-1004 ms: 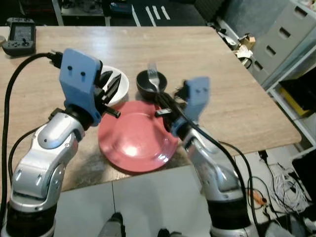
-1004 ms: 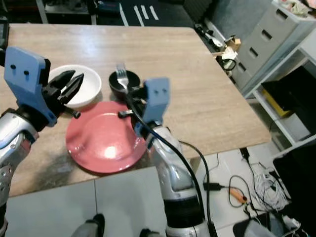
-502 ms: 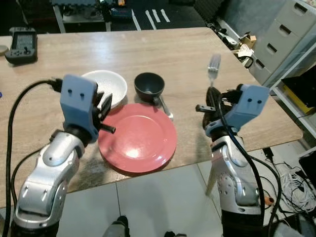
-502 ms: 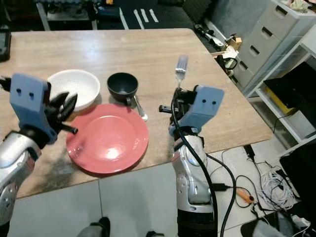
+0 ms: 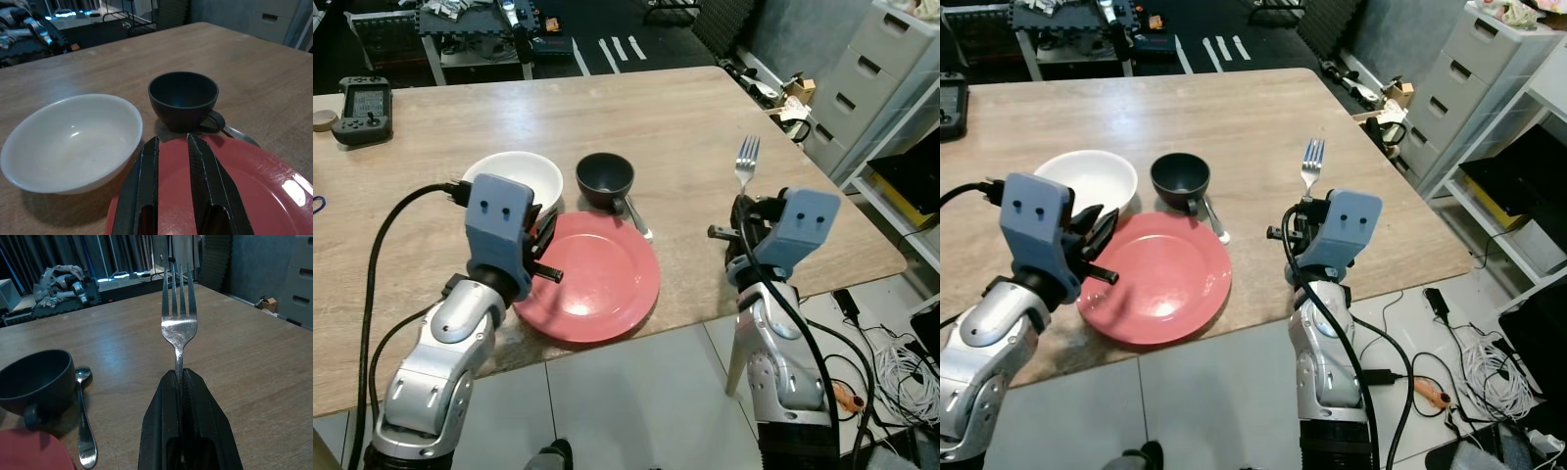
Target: Setting the table
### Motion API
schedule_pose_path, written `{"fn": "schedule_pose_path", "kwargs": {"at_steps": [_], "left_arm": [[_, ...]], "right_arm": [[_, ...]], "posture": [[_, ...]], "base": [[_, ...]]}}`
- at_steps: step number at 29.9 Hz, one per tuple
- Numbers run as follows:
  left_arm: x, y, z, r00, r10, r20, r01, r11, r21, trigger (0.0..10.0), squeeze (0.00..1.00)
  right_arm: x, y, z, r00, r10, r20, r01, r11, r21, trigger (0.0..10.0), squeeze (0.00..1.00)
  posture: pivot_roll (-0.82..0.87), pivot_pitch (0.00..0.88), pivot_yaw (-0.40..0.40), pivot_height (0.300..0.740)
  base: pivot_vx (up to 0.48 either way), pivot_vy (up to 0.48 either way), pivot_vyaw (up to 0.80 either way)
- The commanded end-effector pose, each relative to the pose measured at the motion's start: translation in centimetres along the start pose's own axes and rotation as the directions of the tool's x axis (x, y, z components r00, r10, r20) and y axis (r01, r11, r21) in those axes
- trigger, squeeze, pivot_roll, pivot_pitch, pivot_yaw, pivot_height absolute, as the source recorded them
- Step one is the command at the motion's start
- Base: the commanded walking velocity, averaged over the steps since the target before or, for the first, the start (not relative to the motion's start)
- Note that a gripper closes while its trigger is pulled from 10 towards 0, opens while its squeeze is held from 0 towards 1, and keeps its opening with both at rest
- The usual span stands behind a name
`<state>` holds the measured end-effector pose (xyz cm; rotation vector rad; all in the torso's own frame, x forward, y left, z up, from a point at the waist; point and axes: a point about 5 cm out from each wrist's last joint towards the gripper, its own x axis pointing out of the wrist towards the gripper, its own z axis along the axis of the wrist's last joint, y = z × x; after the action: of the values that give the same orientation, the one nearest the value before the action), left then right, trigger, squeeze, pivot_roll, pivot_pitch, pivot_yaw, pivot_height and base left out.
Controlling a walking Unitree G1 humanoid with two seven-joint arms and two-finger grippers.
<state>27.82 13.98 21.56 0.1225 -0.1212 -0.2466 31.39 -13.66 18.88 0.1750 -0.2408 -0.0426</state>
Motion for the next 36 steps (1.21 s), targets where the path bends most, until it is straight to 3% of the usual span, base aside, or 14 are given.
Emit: {"fn": "schedule_pose_path", "kwargs": {"at_steps": [1, 9, 36], "left_arm": [[-0.1, -0.2, -0.6, 1.000, 0.004, -0.021, -0.004, 1.000, 0.009, 10.0, 0.00], [0.2, -0.5, -0.4, 1.000, 0.004, -0.003, -0.004, 1.000, 0.013, 10.0, 0.00], [1.0, -1.3, -0.5, 1.000, -0.023, 0.016, 0.023, 1.000, 0.009, 10.0, 0.00]], "right_arm": [[0.0, -0.4, -0.2, 1.000, -0.012, 0.002, 0.012, 1.000, -0.012, 10.0, 0.00], [0.1, -0.7, -0.6, 1.000, -0.022, -0.008, 0.022, 1.000, -0.012, 10.0, 0.00], [0.3, -1.1, -1.3, 0.999, -0.031, -0.032, 0.030, 0.999, -0.020, 10.0, 0.00]], "posture": [[0.08, 0.045, 0.016, 0.740], [0.08, 0.049, 0.018, 0.740], [0.07, 0.049, 0.017, 0.740]], "base": [[0.000, 0.000, 0.00], [0.000, 0.000, 0.00], [0.000, 0.000, -0.79]]}}
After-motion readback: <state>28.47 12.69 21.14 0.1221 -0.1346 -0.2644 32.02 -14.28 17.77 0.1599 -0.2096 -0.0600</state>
